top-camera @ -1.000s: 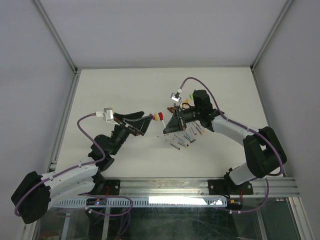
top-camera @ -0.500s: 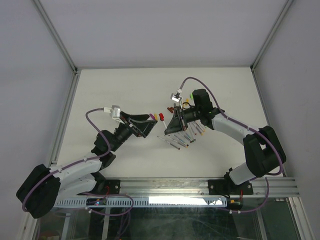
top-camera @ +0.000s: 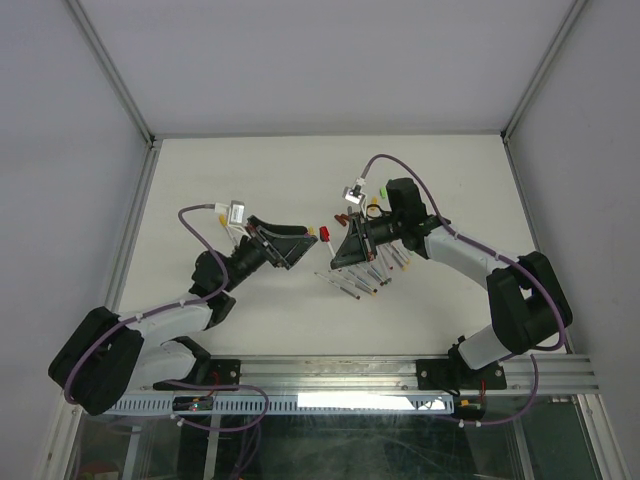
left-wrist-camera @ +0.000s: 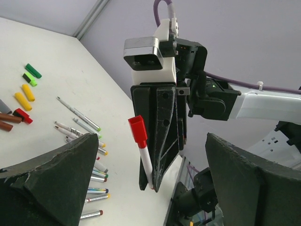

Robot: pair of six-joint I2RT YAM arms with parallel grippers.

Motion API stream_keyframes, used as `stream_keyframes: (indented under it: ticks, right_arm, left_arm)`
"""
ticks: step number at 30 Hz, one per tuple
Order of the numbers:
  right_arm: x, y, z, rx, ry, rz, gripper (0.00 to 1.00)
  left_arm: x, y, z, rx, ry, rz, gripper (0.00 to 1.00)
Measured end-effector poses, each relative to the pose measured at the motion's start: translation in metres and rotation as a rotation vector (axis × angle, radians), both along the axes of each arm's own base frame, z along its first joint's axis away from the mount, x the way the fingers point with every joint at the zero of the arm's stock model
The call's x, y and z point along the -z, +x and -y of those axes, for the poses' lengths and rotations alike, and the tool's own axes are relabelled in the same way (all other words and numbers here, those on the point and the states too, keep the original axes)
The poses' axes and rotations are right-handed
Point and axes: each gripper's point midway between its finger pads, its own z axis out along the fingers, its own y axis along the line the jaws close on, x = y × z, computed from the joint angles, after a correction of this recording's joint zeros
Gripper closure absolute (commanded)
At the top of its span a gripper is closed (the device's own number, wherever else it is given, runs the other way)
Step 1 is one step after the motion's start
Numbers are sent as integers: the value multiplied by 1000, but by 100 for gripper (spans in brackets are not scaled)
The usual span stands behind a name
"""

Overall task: Open the pen caps
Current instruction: Open the pen cap from the pen.

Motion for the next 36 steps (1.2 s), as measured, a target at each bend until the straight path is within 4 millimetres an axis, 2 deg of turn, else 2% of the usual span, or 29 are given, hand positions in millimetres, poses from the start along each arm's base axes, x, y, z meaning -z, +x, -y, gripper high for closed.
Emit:
stream_keyframes:
  ticks: [5,7,10,20,26,30,36]
  right_arm:
    - [0,0,0,1,-1,-1,100]
    - [0,0,0,1,-2,-1,100]
    - [1,0,1,0,-2,-1,100]
    - [1,1,0,2,-5,-2,100]
    - [2,4,0,14,-13,7,100]
    - [5,5,0,23,-23,14,100]
    - [9,7,1,34,-44,24,100]
  left_arm:
    - [4,5,9,31,-12,-34,3]
    - [6,9,13,44,-17,-53,8]
    - [8,13,19,60,-25,-82,22]
    - [19,22,32,87,-35,-143,38]
    - [13,23,41,108,-39,-147,64]
    - [13,24,45,112,-30,-153,71]
    - [21,26,46,106,-4,-175,95]
